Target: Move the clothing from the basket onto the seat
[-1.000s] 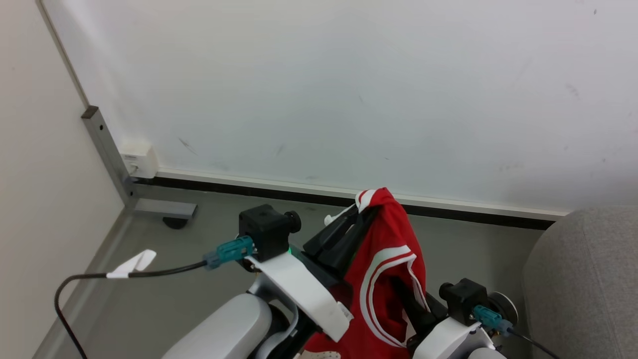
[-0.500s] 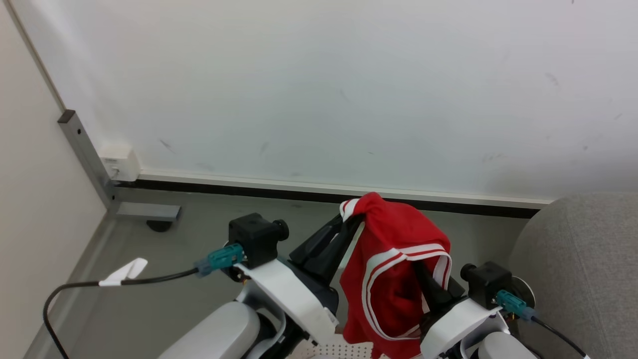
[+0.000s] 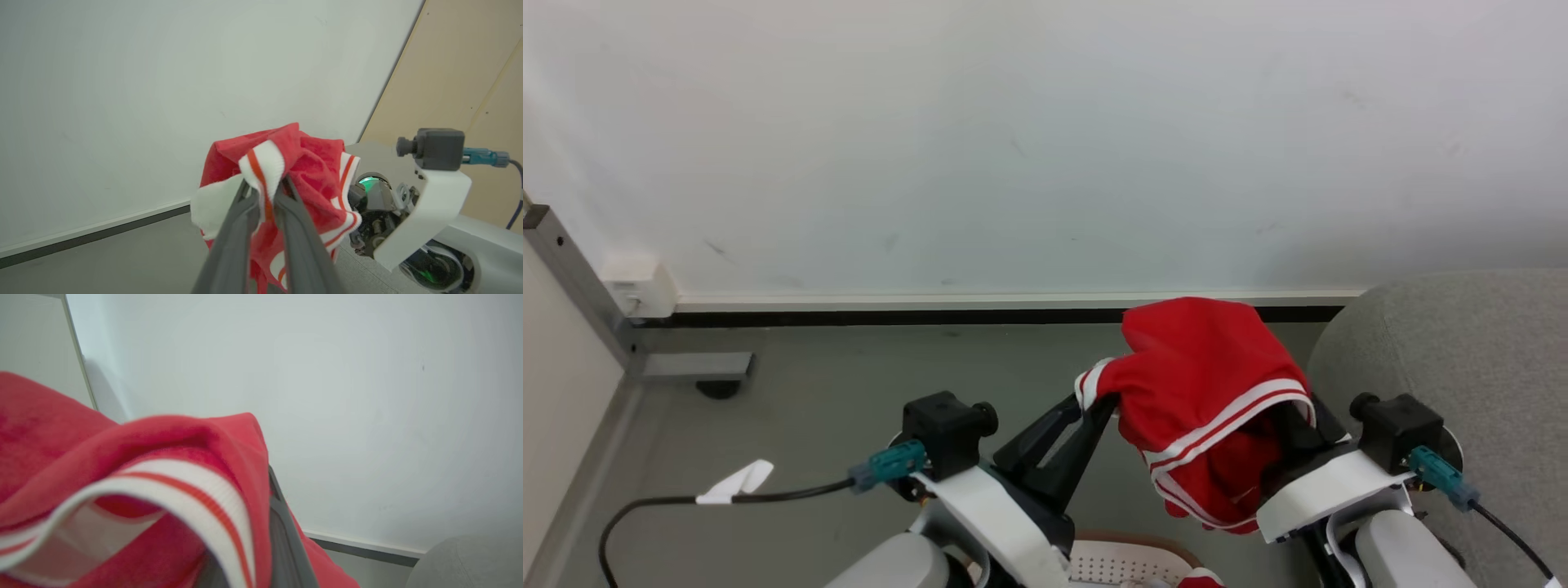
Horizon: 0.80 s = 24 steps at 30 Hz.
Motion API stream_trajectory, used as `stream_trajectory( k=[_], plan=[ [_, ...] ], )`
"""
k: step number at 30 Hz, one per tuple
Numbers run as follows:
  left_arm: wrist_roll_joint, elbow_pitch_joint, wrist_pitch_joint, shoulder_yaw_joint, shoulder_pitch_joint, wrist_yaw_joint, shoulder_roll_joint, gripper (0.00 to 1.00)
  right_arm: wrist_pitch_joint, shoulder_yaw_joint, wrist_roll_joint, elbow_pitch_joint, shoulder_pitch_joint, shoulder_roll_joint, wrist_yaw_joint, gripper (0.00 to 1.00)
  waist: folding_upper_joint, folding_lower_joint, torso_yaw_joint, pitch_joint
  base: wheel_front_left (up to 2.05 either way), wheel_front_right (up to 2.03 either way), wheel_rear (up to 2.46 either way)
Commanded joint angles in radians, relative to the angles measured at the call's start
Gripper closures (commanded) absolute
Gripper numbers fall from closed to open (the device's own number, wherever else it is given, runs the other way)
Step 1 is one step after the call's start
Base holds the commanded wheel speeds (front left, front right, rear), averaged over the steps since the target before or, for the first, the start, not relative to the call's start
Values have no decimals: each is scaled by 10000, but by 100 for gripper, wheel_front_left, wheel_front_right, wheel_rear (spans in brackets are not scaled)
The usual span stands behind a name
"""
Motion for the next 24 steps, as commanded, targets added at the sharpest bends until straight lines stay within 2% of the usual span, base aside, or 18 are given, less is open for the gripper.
stream_trajectory(
  k=[1, 7, 18, 24],
  plan=[
    [94, 31, -114, -20, 142, -44, 38, 0, -25, -325, -212, -172, 30, -39, -25, 100, 0, 0, -331, 129, 0, 0, 0],
    [248, 106, -382, -172, 172, -159, -12, 0, -27, -959, -410, -574, -53, -111, -25, 100, 0, 0, -1080, 291, 0, 0, 0],
    [484, 290, -803, -84, 259, -97, 233, 0, 6, -935, -362, -1041, -228, -370, -25, 100, 0, 0, -2768, 652, 0, 0, 0],
    [650, 321, -903, -73, 143, -55, 260, 0, 2, -1190, -492, -1476, 47, -429, -25, 100, 0, 0, -3418, 821, 0, 0, 0]
  ],
)
